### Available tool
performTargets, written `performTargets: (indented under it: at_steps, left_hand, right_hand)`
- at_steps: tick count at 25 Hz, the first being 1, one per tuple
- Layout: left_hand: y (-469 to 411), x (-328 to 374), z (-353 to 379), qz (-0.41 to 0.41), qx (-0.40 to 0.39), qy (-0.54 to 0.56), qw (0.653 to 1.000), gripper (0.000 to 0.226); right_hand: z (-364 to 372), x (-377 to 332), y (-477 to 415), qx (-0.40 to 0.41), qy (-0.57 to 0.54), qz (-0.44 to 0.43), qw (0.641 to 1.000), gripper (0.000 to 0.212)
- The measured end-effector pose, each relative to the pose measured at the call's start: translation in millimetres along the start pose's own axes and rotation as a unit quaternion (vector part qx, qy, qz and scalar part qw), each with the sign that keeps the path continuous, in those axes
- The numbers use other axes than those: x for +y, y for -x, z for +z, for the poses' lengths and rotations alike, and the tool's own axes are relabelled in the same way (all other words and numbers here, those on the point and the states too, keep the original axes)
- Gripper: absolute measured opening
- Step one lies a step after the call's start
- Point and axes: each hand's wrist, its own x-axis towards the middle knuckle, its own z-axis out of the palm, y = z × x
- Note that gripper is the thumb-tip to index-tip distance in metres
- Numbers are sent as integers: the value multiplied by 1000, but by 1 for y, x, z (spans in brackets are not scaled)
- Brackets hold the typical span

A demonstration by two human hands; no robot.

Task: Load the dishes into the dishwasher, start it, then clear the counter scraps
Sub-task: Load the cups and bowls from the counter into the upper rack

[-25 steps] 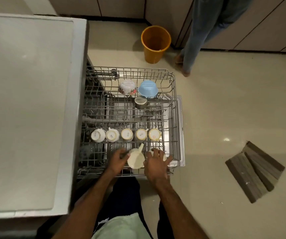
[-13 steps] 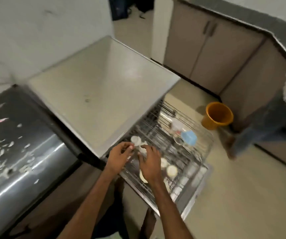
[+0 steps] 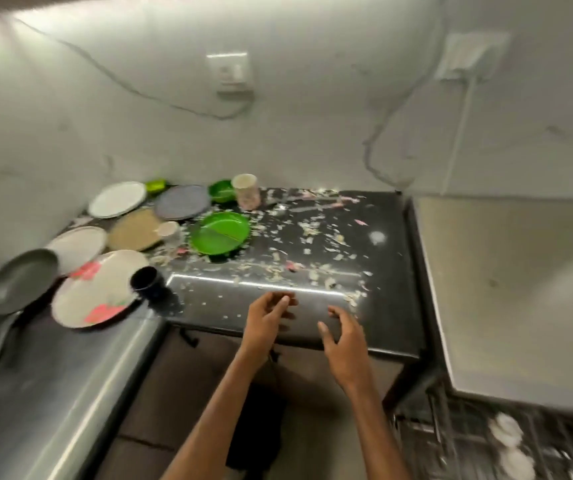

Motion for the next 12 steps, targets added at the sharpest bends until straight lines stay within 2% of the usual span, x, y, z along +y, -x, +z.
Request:
performTargets:
  at_steps: [4,8,10,12]
  left_hand:
    - [-27,-7,-106,0,122,62,991,14]
    - [-69,-23,-208,-27,282,80,956,18]
    - [-92,-27,-251,-14,361,-52,931,38]
    - [-113,-32,-285,-2,334,-256,907,72]
  right_hand:
    - [76,-50,-32,-102,21,-42,994,37]
    - [158,-105,-72,-206,59,-73,974,37]
    - [193,-124,-86,-208,25,-55,976,35]
    - [227,-137,-94,-191,-23,-24,981,31]
